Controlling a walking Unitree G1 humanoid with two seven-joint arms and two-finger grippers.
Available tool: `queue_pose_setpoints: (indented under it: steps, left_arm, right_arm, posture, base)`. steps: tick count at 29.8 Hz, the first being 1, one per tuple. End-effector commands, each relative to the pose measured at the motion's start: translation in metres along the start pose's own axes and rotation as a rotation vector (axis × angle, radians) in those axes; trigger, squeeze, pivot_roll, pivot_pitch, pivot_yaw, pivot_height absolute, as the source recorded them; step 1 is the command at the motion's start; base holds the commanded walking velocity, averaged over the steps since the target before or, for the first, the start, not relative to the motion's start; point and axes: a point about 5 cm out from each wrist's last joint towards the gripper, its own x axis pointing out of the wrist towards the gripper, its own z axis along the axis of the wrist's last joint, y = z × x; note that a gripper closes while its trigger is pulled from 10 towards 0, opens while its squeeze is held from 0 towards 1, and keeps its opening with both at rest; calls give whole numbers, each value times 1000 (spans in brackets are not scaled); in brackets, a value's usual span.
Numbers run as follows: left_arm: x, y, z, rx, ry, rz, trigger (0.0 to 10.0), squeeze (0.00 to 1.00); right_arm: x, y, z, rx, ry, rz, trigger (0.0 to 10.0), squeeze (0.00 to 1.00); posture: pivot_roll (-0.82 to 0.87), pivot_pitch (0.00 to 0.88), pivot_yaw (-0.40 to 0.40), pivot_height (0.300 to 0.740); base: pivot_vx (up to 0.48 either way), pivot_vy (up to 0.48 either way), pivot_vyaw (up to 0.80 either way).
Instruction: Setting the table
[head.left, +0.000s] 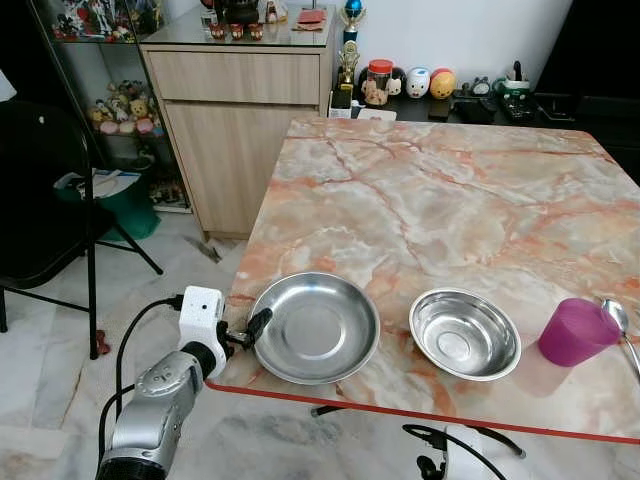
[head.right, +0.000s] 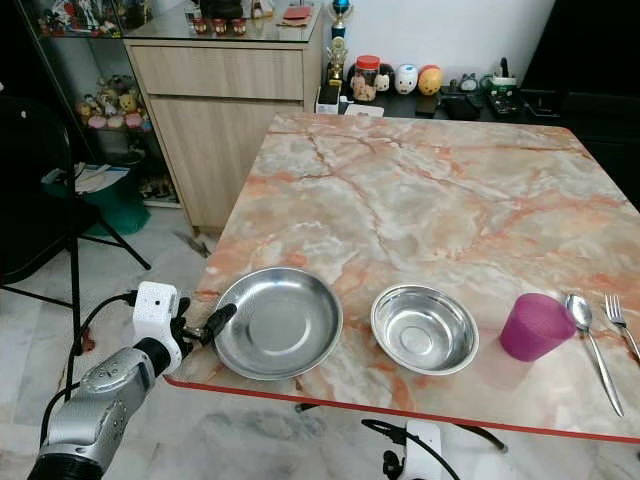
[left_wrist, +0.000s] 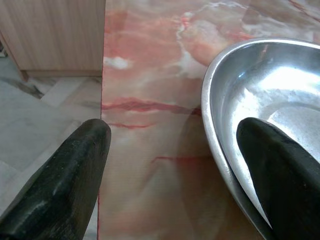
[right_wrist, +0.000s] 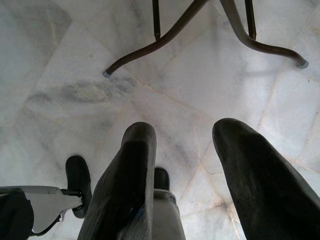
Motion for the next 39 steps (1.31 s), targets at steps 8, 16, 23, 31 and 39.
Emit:
queue_pose_setpoints:
  steps: [8,16,23,31,39]
  left_arm:
    - [3,0,8,61,5,-23,10000,0]
    - [5,-4,14,144,37,-61,10000,0]
    - [5,-7,9,163,59,-81,10000,0]
    - [3,-8,5,170,86,-94,0,0]
    - [3,-7,3,162,97,-91,0,0]
  right_arm:
    - [0,-1,1,-6,-1,1,10000,0]
    - [0,0,0,-5,1,6,10000,0]
    - [0,1,0,-1,1,6,10000,0]
    - [0,1,0,-2,2,7,10000,0]
    - [0,1,0,-5,3,9,10000,0]
  posture:
    - [58,0,-33,740]
    - [61,0,-30,740]
    - [59,0,-28,740]
    - [61,0,-29,740]
    - [60,0,-29,740]
  base:
    - [0,0,0]
    - [0,0,0]
    - [0,0,0]
    - [0,0,0]
    - [0,0,0]
